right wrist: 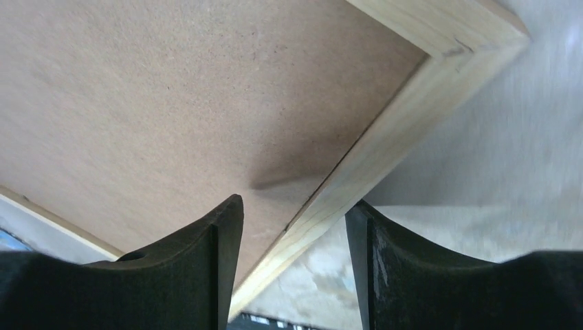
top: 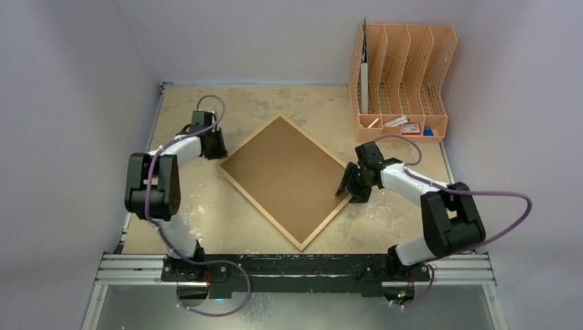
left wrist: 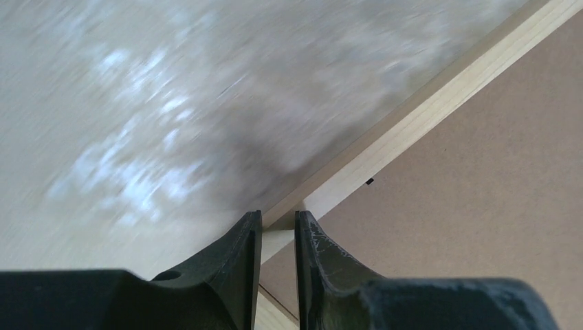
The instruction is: Put the photo into the frame
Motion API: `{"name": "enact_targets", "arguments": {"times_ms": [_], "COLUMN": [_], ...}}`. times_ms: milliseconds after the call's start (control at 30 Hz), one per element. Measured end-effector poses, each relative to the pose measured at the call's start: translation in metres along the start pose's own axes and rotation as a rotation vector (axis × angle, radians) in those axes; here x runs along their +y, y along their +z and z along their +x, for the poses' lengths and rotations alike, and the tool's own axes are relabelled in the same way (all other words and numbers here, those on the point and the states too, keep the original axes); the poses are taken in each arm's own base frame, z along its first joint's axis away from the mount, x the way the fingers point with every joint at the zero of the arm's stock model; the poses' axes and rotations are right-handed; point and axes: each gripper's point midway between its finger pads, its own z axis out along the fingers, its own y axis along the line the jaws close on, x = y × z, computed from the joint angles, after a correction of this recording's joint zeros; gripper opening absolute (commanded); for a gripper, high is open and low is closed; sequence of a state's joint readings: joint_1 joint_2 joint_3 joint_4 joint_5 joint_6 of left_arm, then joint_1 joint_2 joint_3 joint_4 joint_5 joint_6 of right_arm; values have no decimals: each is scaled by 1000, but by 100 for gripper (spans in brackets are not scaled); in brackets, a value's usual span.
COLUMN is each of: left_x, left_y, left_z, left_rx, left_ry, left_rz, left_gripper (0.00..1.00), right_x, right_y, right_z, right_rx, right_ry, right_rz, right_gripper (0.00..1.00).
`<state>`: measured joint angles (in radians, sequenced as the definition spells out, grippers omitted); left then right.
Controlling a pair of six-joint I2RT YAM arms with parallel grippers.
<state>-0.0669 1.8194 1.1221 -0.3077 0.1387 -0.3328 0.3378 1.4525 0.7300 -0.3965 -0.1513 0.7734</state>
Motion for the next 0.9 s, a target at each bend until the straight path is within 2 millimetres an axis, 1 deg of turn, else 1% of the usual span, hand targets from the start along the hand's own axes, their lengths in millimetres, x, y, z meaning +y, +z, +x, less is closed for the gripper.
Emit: {"name": "enact_targets", "arguments": {"times_ms": [67,100,200,300,467,600,633,700,767,800,833,900], "left_x": [15,23,38,44,46,44,43,39,35,34,33,33], "left_y": [-11,-17,-30,-40,-50,-54,-56,-60,-66,-69,-73,-79], "left_z": [11,19,36,53,73,83,86,93,104,114,125,141], "left_rx": [-7,-11,-23,-21,-11,-4,0,12,46,82,123,186], "left_ry": [-35,-55,-100,-130,-192,-248,-262,-294,-317,-328,-333,-343], "left_rz": [-61,-91,-149,-175,-180,-177,-172,-164,-164,-170,-182,-206], "left_gripper": [24,24,24,24,24,23,25,33,39,41,43,43], "right_x": [11,18,37,57,85,98,100,102,103,103,104,108], "right_y": [5,8,18,28,42,47,47,46,44,43,40,32], "right_z": [-18,-31,-75,-120,-171,-190,-192,-196,-194,-192,-189,-179], "right_rx": [-40,-68,-192,-321,-448,-483,-485,-488,-480,-474,-465,-448], "right_ry": [-32,-49,-97,-138,-203,-232,-237,-239,-234,-231,-227,-223], "right_rz": [-26,-40,-79,-112,-152,-163,-161,-155,-147,-145,-145,-143], "right_gripper": [55,54,52,51,51,56,60,67,72,74,77,78]}}
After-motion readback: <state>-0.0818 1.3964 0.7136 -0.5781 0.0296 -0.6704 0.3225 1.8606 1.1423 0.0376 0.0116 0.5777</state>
